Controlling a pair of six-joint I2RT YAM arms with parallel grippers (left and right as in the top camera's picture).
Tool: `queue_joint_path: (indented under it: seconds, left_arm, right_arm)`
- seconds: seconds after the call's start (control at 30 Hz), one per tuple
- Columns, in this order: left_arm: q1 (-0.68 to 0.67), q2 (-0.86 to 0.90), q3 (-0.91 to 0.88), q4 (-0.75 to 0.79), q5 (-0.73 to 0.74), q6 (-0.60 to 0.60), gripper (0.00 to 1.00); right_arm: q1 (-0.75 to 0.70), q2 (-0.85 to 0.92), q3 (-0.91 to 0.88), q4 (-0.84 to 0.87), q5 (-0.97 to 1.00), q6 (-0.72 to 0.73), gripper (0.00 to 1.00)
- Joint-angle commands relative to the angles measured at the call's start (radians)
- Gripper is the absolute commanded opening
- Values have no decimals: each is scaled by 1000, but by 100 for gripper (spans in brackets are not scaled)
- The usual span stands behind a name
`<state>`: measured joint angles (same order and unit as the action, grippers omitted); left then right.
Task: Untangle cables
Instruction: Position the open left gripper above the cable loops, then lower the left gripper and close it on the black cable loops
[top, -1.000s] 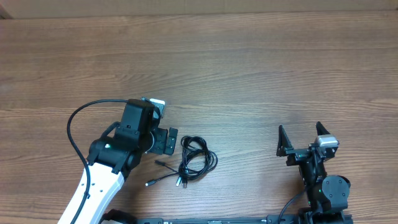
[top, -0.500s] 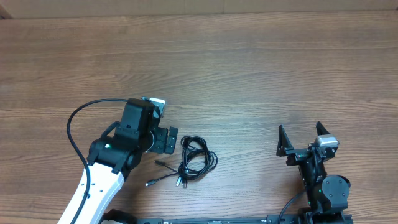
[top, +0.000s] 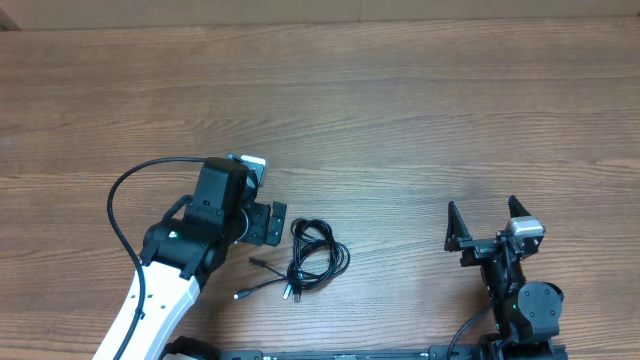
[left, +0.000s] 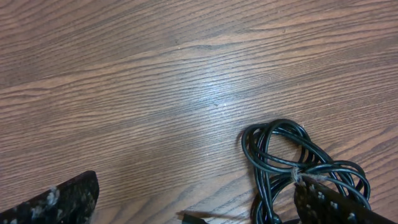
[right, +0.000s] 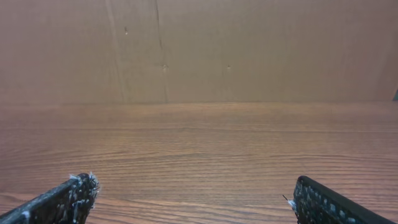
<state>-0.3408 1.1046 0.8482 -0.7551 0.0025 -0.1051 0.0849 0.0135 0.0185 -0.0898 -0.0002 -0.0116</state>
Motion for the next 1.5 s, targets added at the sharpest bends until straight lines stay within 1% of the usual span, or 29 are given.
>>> queue_joint_path:
  seconds: [0.0, 0.27, 0.53, 0.8, 0.87, 1.0, 1.13, 1.27, 1.33, 1.43, 1.47]
  left_arm:
    - [-6, 6, 26, 5, -9, -14, 99]
    - [-6, 10, 24, 3, -2, -15, 99]
    - [-6, 34, 24, 3, 55, -16, 100]
    - [-6, 92, 24, -24, 69, -138, 100]
    - [-6, 116, 24, -32, 68, -156, 100]
    - [-7, 158, 24, -43, 69, -157, 100]
    - [-7, 184, 24, -68, 71, -109, 100]
    - [-8, 186, 24, -63, 157, -31, 100]
    - [-8, 187, 24, -56, 201, 28, 100]
    - [-14, 187, 24, -56, 204, 147, 100]
    - [-14, 187, 24, -56, 205, 188, 98]
  right_arm:
    - [-2, -11, -10, 5, 0, -5, 100]
    - [-2, -11, -10, 5, 0, -5, 100]
    - [-2, -11, -10, 5, 0, -5, 100]
    - [-2, -11, -10, 5, 0, -5, 100]
    - [-2, -11, -10, 5, 0, -5, 100]
    - [-2, -11, -10, 5, 0, -5, 100]
    - [-2, -11, -10, 5, 0, -5, 100]
    - [-2, -11, -10, 5, 0, -5, 100]
    - [-2, -11, -10, 5, 0, -5, 100]
    - [-2, -11, -10, 5, 0, -5, 100]
    - [-2, -11, -10, 5, 0, -5, 100]
